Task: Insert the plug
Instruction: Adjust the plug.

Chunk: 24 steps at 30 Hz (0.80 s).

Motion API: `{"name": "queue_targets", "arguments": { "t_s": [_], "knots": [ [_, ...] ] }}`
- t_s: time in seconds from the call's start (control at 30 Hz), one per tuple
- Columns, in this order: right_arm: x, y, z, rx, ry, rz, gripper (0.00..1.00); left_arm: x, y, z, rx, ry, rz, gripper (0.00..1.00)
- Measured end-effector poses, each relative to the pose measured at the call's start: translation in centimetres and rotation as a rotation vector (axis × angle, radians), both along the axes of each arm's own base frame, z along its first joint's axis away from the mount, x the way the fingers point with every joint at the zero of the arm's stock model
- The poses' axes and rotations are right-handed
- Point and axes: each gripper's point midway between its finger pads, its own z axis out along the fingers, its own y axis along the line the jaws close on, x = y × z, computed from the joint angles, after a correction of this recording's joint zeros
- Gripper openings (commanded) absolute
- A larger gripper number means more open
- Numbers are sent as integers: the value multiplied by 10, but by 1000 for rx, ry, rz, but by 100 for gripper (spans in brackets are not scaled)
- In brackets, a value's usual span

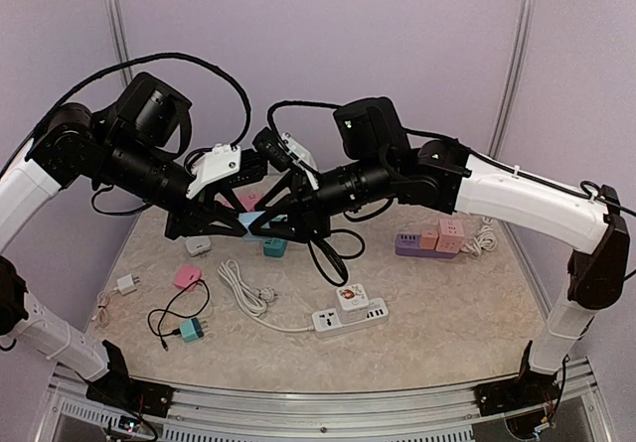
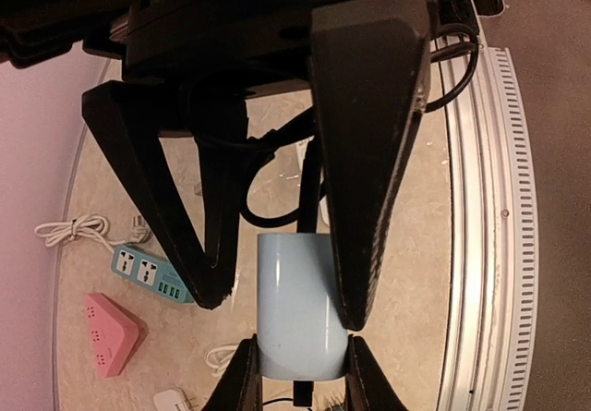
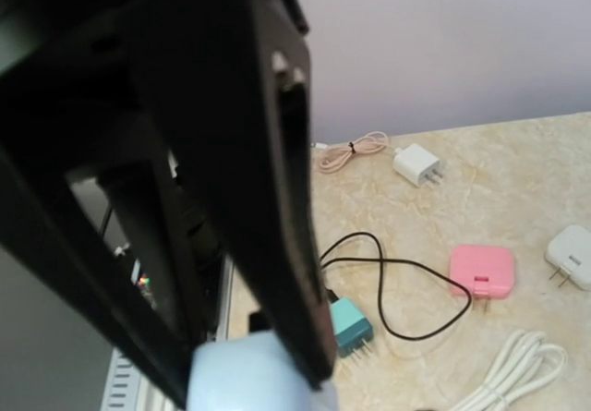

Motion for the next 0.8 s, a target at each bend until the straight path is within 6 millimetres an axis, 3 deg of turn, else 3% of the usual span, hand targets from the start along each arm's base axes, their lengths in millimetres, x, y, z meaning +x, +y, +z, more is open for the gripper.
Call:
{"name": "queue_targets", "arguments": {
  "t_s": [0.07, 0.17, 0.43, 0.47, 0.5, 0.53, 0.67, 0.8],
  "knots": [
    [-1, 0, 0, -1, -1, 3, 31, 0, 0, 0, 0, -1, 0, 0],
    [-2, 0, 0, 1, -7, 16, 1, 1, 1, -1, 4, -1, -2, 0],
    [-7, -1, 0, -1, -31, 53, 0, -2, 2, -3, 4, 26, -10, 0],
    [-7, -1, 0, 4, -33, 53, 0, -2, 2, -2, -1, 31, -7, 21],
    [-7, -2, 1, 9, -33, 50, 0, -1, 1, -2, -8, 35, -7, 54],
    [-7, -3, 1, 15, -31, 46, 0, 0, 1, -2, -18, 40, -5, 71],
    [-8, -13, -3, 19, -6, 11, 0, 10, 0, 1, -83, 51, 22, 84],
    [-13, -22, -4, 35, 4, -8, 0, 9, 3, 7, -155, 68, 40, 83]
  ]
}}
